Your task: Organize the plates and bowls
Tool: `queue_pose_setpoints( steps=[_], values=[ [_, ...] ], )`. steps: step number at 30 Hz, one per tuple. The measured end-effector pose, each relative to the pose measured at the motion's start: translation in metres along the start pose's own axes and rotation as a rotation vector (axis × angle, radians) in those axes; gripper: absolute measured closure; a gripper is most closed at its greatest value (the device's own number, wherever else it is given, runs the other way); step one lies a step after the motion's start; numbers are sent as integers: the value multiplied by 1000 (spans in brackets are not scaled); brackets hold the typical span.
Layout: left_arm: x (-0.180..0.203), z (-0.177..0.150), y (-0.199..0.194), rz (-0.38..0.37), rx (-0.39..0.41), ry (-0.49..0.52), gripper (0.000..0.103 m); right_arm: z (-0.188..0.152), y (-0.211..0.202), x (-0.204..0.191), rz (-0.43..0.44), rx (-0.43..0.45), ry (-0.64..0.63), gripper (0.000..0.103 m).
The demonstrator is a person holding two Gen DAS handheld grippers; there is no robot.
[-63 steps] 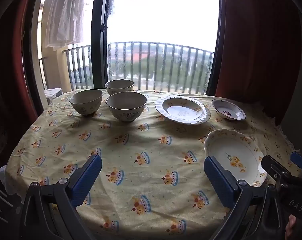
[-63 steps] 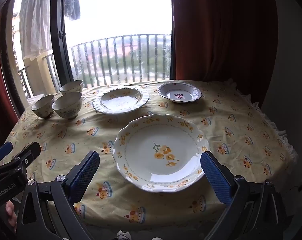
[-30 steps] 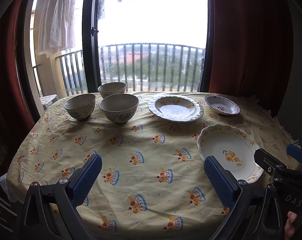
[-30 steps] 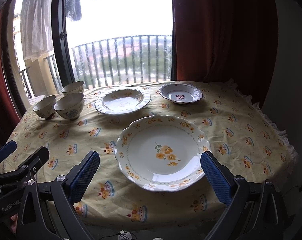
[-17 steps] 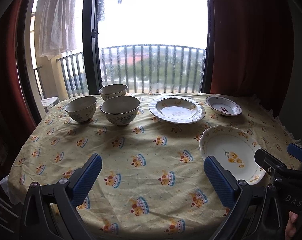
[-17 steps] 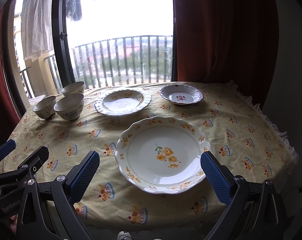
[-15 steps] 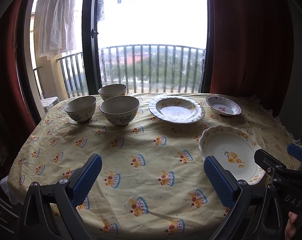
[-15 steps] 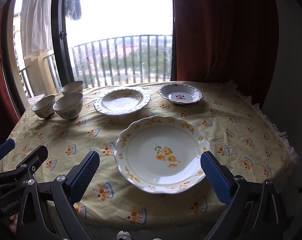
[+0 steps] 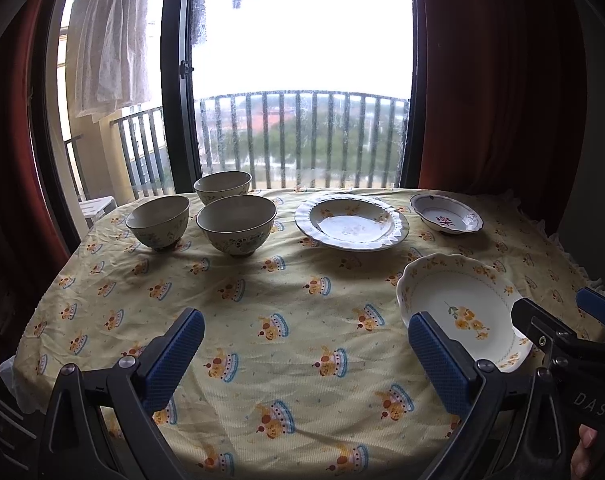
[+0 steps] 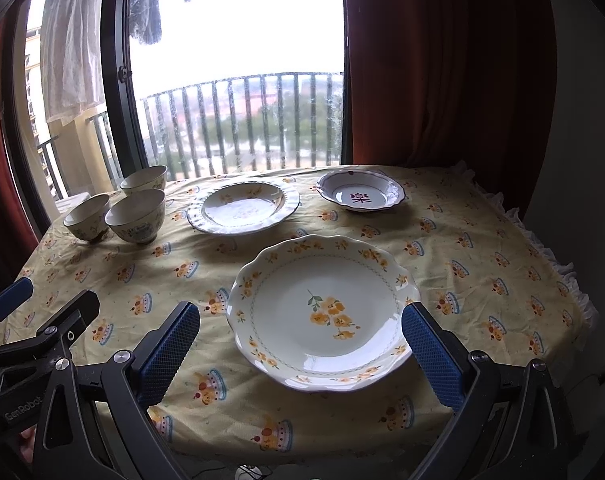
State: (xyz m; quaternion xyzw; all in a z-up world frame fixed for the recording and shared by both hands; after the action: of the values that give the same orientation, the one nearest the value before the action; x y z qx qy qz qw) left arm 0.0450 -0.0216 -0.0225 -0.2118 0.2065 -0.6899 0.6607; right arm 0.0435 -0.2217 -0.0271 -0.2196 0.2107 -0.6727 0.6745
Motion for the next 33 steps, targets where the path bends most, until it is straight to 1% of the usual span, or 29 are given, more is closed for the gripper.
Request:
queue_pose_setpoints(
  steps=[18,23,30,33],
  values=[
    [-2,2,2,2,5,1,0,0,1,-4,1,-1,-2,1],
    [-7,3,4,12,9,12,0,3,0,-6,-4,15,-3,1],
    [-9,4,9,-4,6,31,1,3,6,-10,-20,-5,18,1],
    [-11,6,14,-25,3,40,1,3,8,-12,-31,-10,30,1]
  ],
)
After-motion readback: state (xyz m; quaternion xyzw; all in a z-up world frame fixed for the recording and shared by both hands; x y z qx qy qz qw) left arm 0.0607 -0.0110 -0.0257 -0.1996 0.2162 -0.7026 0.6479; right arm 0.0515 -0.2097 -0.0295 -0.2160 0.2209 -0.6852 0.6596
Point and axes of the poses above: each gripper's, at about its wrist camera, not at the fingertips, and y roughly the way its jaws point, x to its right, z to its top, the point moved 5 cm from there along y, roughly the way its jaws point
